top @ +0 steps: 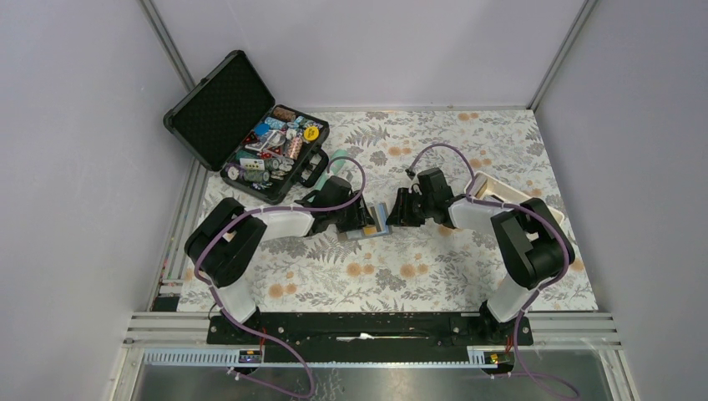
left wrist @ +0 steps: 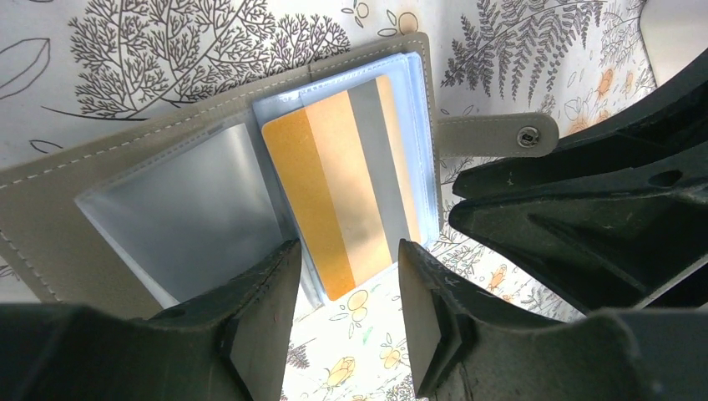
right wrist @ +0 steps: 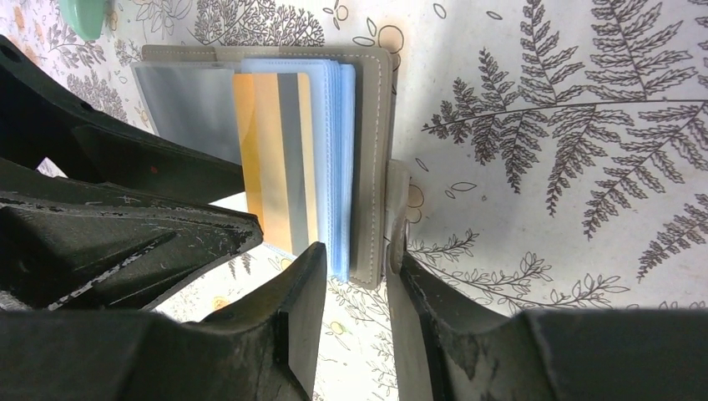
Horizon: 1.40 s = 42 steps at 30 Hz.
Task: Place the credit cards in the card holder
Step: Insert the credit card into the card holder.
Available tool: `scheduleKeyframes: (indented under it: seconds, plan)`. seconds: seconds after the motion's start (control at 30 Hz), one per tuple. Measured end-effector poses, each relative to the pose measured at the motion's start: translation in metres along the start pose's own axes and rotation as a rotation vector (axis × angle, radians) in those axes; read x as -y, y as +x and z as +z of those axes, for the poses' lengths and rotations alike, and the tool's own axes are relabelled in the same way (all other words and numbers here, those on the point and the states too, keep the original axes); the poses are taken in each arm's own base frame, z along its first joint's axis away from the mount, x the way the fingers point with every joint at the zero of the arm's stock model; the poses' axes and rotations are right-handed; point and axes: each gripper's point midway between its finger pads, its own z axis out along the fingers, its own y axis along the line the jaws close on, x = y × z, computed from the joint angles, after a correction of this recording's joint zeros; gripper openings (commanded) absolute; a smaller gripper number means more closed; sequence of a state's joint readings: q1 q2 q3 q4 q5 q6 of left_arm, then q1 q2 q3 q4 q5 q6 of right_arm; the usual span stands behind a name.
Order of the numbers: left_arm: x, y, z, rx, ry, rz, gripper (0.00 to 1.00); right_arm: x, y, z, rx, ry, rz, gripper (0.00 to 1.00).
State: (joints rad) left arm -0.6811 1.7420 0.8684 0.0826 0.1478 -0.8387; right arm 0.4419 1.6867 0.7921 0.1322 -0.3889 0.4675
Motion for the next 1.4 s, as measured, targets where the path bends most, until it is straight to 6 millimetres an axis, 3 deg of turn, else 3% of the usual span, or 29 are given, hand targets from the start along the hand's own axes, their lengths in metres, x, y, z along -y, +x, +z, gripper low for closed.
scheduleKeyframes:
  seconds: [0.2,0.5,0.67,0.87,1.07,1.4]
  plan:
    - [0.0,-0.001,0.0,0.002,0.001,0.0,0.51,-0.002,0.001,0.001,-0.009,-0.013,0.002,0.37]
    - [-0.013,-0.017,-0.003,0.042,-0.03,-0.009,0.52,0.008,-0.003,0.002,0.011,0.04,0.007,0.44]
    - [-0.016,-0.02,-0.004,0.048,-0.036,-0.008,0.52,0.007,-0.009,0.002,0.019,0.043,0.003,0.43]
    - [-0.016,-0.021,-0.004,0.049,-0.037,-0.003,0.52,0.002,-0.02,0.004,0.039,0.037,-0.003,0.27]
    - [-0.022,-0.027,-0.005,0.06,-0.047,0.0,0.54,0.007,-0.016,0.009,0.023,0.046,0.004,0.0]
    - [-0.026,-0.042,-0.007,0.089,-0.061,-0.003,0.55,0.008,-0.016,0.009,0.023,0.05,0.0,0.0]
